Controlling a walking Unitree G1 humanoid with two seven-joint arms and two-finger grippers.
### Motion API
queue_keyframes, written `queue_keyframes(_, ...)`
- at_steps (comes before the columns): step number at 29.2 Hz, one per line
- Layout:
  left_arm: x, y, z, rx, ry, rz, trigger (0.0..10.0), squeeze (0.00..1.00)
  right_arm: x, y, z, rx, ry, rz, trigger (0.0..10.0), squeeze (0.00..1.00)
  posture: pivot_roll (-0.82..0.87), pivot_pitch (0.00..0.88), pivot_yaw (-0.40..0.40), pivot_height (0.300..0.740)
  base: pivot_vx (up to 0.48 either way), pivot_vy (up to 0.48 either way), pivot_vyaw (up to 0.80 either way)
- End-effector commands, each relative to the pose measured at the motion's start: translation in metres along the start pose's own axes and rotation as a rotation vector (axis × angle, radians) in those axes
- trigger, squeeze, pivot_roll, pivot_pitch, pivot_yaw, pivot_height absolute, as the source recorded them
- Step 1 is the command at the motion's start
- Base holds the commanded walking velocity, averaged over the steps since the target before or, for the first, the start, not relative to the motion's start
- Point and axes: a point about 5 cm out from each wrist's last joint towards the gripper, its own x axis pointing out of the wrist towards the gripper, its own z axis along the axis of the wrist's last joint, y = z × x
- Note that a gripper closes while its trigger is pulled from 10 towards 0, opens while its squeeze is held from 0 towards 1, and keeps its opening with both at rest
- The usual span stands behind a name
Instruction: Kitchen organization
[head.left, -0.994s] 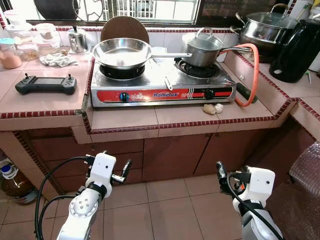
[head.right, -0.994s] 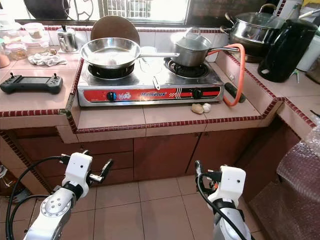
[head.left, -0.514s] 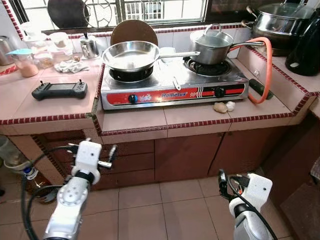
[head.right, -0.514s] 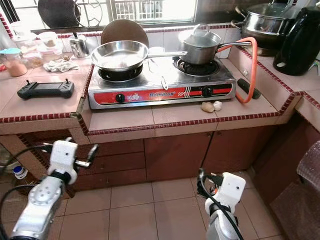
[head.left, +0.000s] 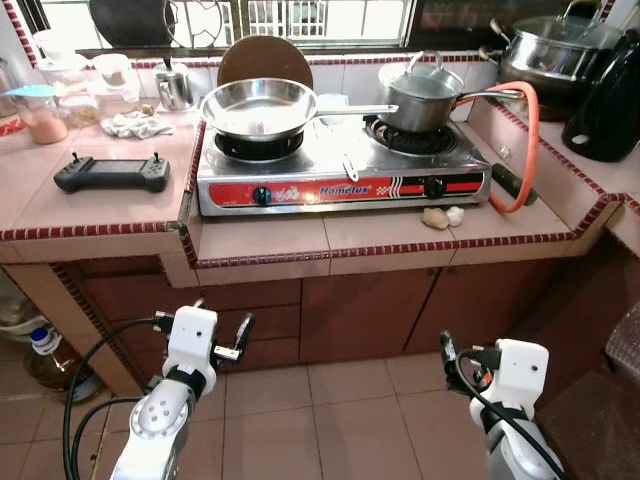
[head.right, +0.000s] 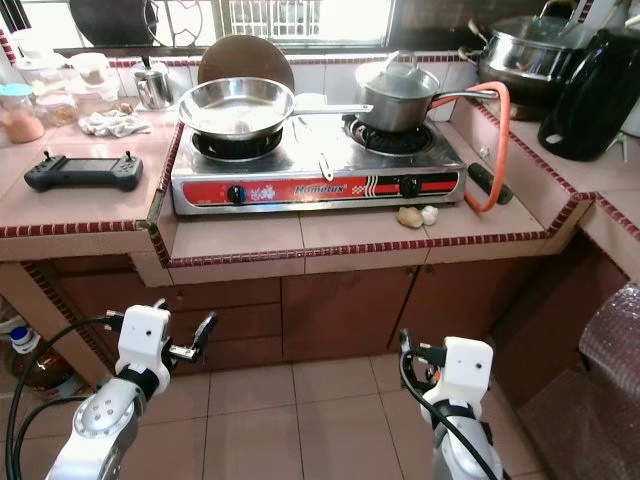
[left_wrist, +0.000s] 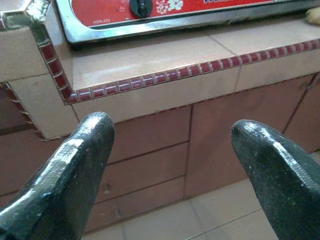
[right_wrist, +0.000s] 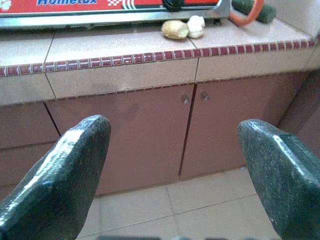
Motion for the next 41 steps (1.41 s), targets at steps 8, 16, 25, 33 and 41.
queue_keyframes(8,-0.011,0.003,0.009,0.055,-0.054,-0.032,10.0,0.00,-0.012,-0.005,0.012,-0.075,-0.028,0.030,10.0,0.00,0.19,0.000,-0.079,0.740,0.000,0.000,0.00)
queue_keyframes(16,-0.019,0.006,0.002,0.101,-0.038,-0.009,10.0,0.00,-0.021,-0.012,0.004,-0.054,0.005,-0.020,10.0,0.00,0.19,0.000,-0.078,0.740,0.000,0.000,0.00)
queue_keyframes(25,-0.024,0.014,-0.009,0.062,-0.048,0.039,10.0,1.00,-0.030,-0.001,-0.007,0.000,0.032,0.027,10.0,0.00,0.21,0.000,-0.080,0.740,0.000,0.000,0.00)
queue_keyframes(33,-0.017,0.015,-0.006,0.002,-0.091,0.043,10.0,1.00,-0.018,-0.003,0.002,0.025,-0.031,0.005,10.0,1.00,0.21,0.000,-0.090,0.740,0.000,0.000,0.00)
queue_keyframes(41,-0.015,0.012,-0.005,-0.028,-0.103,-0.014,10.0,1.00,-0.019,-0.001,0.000,0.049,-0.019,0.030,10.0,1.00,0.20,0.000,-0.092,0.740,0.000,0.000,0.00)
